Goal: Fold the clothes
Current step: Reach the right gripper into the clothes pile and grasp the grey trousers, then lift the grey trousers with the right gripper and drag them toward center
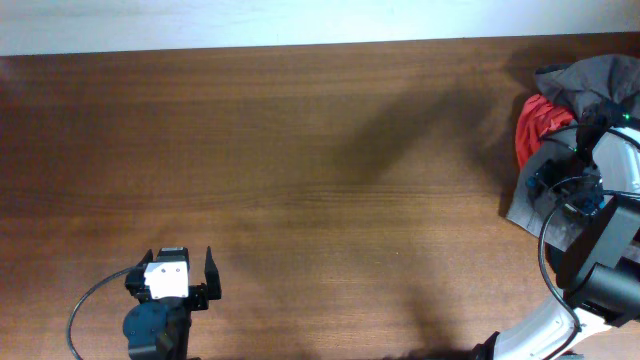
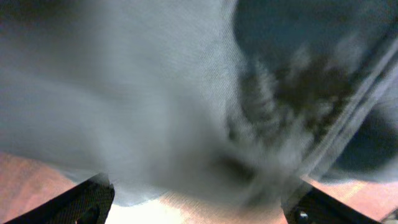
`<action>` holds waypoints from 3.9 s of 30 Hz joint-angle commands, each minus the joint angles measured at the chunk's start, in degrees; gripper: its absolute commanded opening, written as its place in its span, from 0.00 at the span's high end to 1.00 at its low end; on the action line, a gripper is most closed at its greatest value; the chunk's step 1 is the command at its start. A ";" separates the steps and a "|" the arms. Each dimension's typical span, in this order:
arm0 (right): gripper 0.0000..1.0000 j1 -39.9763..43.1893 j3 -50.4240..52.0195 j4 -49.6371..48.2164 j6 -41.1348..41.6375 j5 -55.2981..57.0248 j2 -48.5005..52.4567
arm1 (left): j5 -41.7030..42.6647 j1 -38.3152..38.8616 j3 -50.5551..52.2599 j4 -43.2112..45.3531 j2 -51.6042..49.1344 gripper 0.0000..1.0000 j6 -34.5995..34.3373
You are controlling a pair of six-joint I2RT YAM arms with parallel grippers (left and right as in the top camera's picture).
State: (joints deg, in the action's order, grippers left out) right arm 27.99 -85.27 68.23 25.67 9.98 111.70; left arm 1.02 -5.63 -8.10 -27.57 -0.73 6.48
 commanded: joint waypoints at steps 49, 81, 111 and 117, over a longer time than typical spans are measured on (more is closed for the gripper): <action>0.96 -38.01 -21.77 -10.34 -7.30 -36.28 -27.21 | -0.42 0.24 0.33 0.20 0.33 0.01 0.94; 0.96 -54.18 -22.45 -27.36 -16.85 -36.33 -25.88 | 13.86 0.24 -2.78 20.79 -0.22 0.01 -1.62; 0.96 -43.85 -27.47 -39.01 -14.67 1.92 -25.18 | 21.77 0.24 -14.58 22.38 -11.26 0.01 -1.70; 0.96 -40.54 -30.18 -37.97 -11.39 -0.61 -25.18 | 21.97 0.24 -14.58 20.57 -11.54 0.01 -1.73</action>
State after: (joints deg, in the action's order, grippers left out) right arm -12.56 -112.88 29.95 12.01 9.26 87.42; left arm 22.13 -5.61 -21.34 -6.28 -11.86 5.08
